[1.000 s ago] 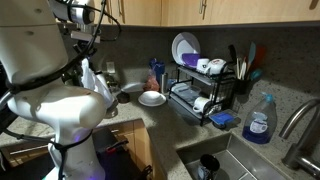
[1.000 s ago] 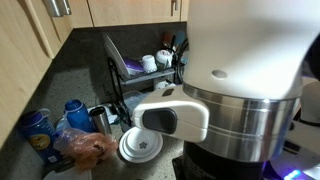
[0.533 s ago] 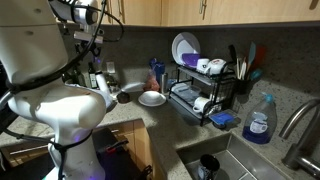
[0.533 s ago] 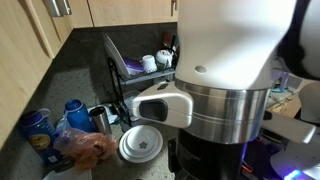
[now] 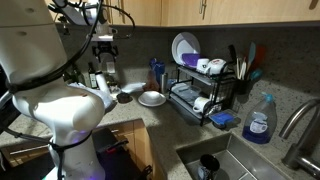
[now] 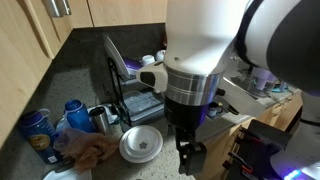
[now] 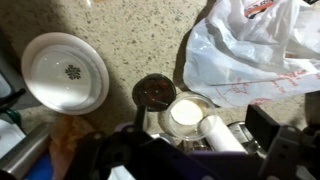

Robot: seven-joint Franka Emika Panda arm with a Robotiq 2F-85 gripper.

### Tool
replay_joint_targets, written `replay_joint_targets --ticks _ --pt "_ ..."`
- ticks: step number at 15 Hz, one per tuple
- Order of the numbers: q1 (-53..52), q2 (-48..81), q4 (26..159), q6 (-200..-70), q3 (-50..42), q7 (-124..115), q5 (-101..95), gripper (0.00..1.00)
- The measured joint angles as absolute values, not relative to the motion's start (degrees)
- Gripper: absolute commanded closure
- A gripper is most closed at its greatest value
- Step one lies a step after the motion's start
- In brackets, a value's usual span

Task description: Move the plastic bag to the left

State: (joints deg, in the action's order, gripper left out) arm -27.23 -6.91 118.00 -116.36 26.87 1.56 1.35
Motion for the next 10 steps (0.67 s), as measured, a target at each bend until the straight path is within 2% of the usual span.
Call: replay_joint_targets --ticks 10 --pt "-22.2 -8.0 119.6 -104.7 26.6 -19.7 -15.0 0.00"
